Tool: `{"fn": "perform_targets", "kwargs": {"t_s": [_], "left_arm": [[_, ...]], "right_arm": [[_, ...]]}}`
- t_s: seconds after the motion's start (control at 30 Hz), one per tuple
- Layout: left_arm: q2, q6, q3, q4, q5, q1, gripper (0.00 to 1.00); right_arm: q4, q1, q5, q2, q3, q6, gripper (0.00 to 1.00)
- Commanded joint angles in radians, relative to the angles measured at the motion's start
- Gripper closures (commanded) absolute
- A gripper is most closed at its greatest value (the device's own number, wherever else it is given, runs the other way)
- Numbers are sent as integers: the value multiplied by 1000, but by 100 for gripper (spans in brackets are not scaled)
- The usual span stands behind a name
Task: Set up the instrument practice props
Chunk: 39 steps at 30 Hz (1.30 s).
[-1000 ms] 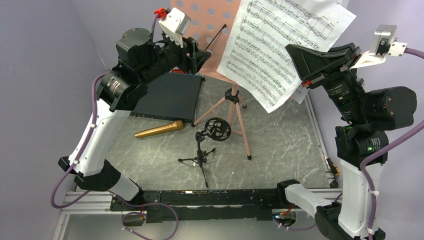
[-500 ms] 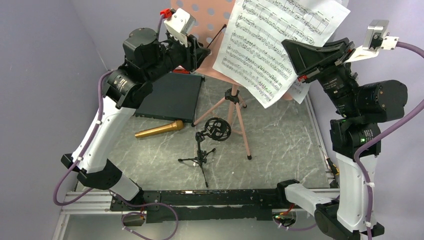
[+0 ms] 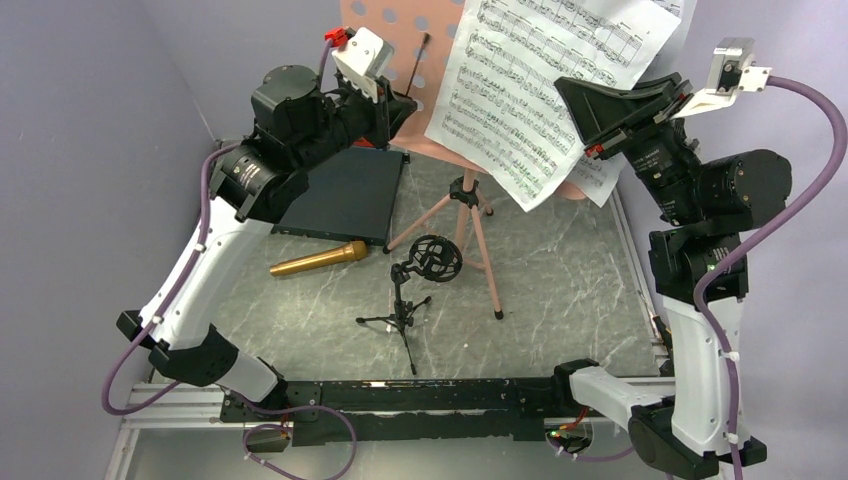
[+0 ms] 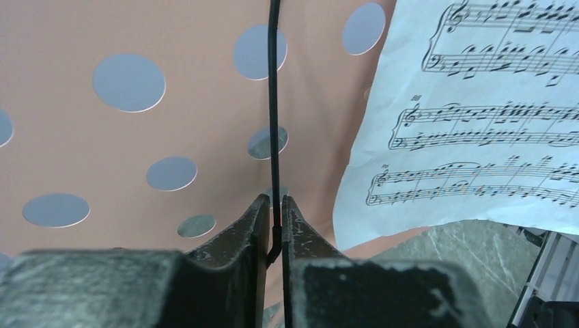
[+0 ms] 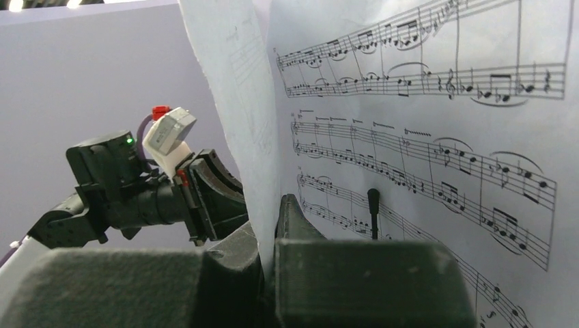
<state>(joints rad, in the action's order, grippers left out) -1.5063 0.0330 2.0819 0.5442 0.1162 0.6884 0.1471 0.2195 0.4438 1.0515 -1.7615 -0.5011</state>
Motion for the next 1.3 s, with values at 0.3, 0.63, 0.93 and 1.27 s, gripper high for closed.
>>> {"fn": "perform_targets", "kwargs": {"t_s": [0.3,0.63,0.93,1.27], "left_arm": [[111,-5,-90,-136,52,-1,97],[153,-21,-164,-203,95,-2,97],[172,-62,-198,-237,138,-1,97],[179,-64,-213,-237,159,-1,97]], "right_arm": [[-80,2,-40,-12,20,-19,100],[-116,1,-24,15,30,-51,100],[-144,8,-5,37,35,-71,100],[-165,104,-21,77,20,-57,100]]}}
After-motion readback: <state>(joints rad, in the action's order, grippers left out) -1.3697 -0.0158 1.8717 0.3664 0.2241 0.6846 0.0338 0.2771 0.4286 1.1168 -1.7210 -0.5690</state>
